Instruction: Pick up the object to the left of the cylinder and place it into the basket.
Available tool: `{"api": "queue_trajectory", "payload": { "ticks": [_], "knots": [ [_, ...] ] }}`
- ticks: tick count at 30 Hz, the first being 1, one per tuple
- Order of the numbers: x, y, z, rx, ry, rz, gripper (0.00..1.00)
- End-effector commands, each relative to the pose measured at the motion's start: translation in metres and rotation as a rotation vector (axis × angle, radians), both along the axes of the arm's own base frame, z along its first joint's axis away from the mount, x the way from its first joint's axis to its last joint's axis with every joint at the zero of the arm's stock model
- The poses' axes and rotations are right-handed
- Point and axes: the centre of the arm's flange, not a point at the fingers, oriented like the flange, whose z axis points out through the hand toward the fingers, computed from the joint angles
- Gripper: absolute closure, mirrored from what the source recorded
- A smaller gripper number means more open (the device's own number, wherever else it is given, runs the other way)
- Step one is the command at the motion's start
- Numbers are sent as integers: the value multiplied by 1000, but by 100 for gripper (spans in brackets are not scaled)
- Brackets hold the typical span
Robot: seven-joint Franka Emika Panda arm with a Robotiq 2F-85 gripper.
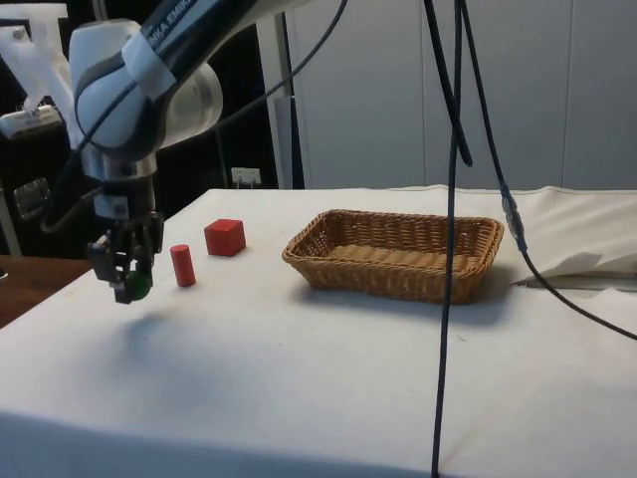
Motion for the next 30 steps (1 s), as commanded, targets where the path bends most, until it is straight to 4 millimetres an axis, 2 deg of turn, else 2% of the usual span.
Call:
{"api": "queue_trajectory", "payload": {
  "ticks": [1, 8, 9, 14, 17, 30],
  "knots": [
    [-1, 0, 7, -3, 0, 1, 100],
    [-2, 0, 30, 4, 0, 1, 100],
    [0, 0, 27, 7, 1, 1, 100],
    [-2, 0, 46, 10, 0, 2, 100],
    [-1, 0, 48, 17, 0, 3, 100],
    [-5, 0, 81, 28, -6, 14, 100]
  ]
}}
